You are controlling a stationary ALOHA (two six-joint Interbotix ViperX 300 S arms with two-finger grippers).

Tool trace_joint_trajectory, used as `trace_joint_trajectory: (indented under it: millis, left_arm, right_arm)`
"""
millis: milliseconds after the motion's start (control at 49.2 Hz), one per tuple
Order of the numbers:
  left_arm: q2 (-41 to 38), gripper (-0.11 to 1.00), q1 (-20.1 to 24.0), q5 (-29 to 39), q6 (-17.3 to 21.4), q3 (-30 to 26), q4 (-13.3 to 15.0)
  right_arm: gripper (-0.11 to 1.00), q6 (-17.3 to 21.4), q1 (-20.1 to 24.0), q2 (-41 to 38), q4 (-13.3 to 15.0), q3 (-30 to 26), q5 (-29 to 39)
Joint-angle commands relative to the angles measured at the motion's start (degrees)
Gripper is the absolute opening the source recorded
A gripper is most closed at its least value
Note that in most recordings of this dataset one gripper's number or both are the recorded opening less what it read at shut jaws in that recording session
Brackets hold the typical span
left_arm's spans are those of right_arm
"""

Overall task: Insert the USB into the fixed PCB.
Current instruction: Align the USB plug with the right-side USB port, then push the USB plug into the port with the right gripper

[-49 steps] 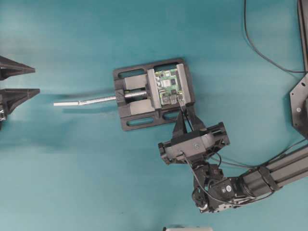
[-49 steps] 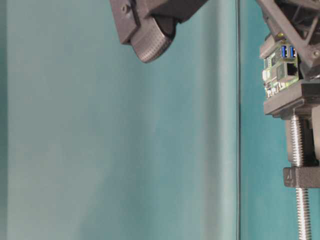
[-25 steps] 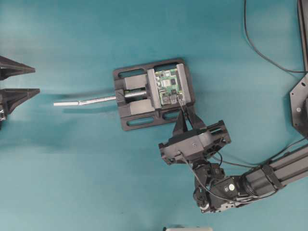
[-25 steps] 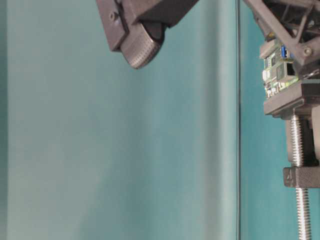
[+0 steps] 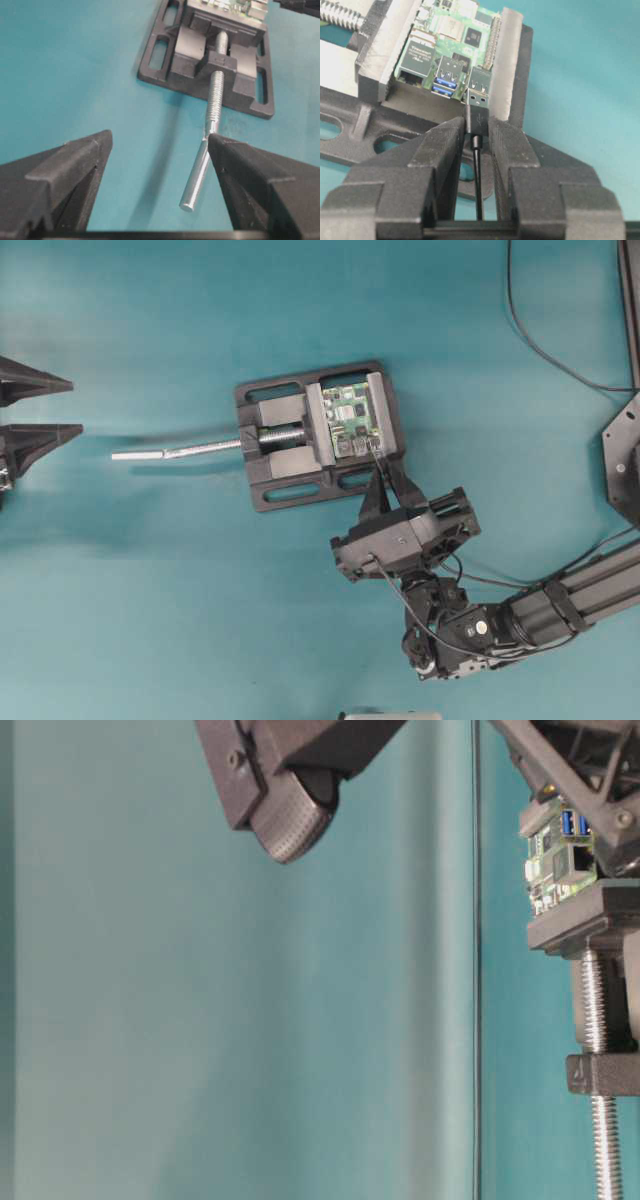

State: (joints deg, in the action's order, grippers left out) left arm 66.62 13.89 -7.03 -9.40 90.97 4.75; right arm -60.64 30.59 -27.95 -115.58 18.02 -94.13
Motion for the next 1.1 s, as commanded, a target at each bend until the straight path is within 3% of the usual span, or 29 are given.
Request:
trace_joint_trajectory:
  millis: [0, 1078]
  left_arm:
    - [-0.44, 0.93, 0.09, -0.26, -0.53, -0.79, -0.18]
    - [-0.44, 0.93, 0.09, -0.26, -0.53, -0.70, -0.26]
  right_arm:
    - [0.21, 0.00, -1.14, 2.02, 0.44, -0.26, -0.26]
    - [0.21, 0.53, -4.04, -1.41, 0.26, -4.04, -1.14]
